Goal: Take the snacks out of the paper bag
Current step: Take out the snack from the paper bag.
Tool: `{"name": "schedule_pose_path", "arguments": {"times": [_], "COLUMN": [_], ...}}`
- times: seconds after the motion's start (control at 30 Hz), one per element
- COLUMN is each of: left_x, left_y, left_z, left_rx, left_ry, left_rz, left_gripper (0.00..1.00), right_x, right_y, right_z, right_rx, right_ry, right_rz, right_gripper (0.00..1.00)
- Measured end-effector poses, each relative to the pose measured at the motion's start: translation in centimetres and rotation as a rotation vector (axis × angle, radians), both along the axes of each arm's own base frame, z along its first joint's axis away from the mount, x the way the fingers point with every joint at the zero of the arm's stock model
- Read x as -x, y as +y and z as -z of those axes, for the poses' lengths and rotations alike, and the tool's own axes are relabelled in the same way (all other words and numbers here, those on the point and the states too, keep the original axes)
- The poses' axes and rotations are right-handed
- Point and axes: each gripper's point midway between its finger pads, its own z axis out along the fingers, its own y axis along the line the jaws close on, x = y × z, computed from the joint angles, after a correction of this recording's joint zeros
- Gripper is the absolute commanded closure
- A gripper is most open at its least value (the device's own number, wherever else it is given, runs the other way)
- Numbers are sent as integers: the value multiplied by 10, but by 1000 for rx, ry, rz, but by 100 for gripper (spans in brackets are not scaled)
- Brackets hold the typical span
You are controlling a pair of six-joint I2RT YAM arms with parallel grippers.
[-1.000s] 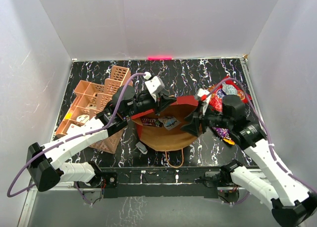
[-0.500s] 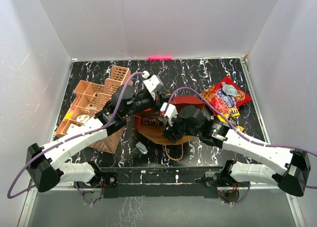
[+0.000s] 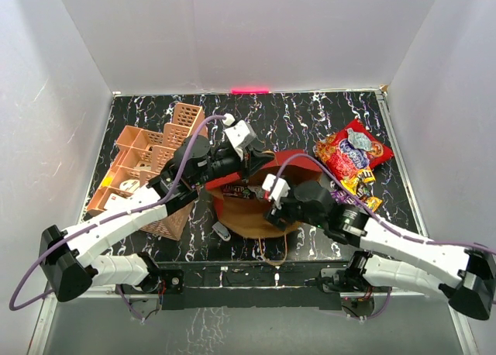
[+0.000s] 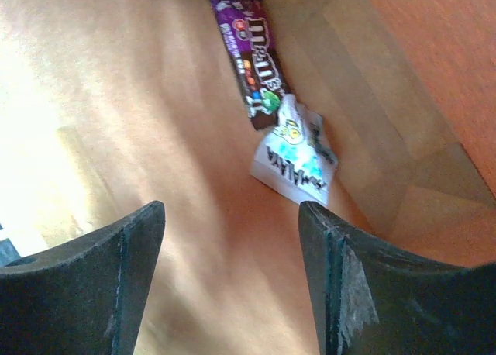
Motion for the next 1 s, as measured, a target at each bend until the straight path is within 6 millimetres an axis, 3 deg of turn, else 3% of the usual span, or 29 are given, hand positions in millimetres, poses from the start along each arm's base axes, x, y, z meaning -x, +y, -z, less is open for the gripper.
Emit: {"name": "schedule_pose_path", "arguments": {"times": [0.13,0.27,0.33,0.57,0.7,1.0], "left_x": [6,7,7,9,11,14], "left_y": [0,1,1,0,0,-2], "left_z": [-12,-16,-16,-17,-18,-19], "left_rx": [30,42,42,47,50,62], "left_ry": [-22,-32,-30,-25,-19,-8], "left_rz": [17,18,18,27,37,55], "left_gripper": [100,100,100,100,100,100], "right_x": [4,5,4,5,6,-27], "right_y": [-20,-22,-21,-17,-16,2], "right_z": [-5,-25,-25,24,39,65], "right_rx": [-39,-118,-102,131,211,291], "right_ry": [-62,-139,-157,-98,-88,-84], "right_rz": [35,22,5,-107,-156,-69], "right_gripper": [20,19,19,22,26,27]}}
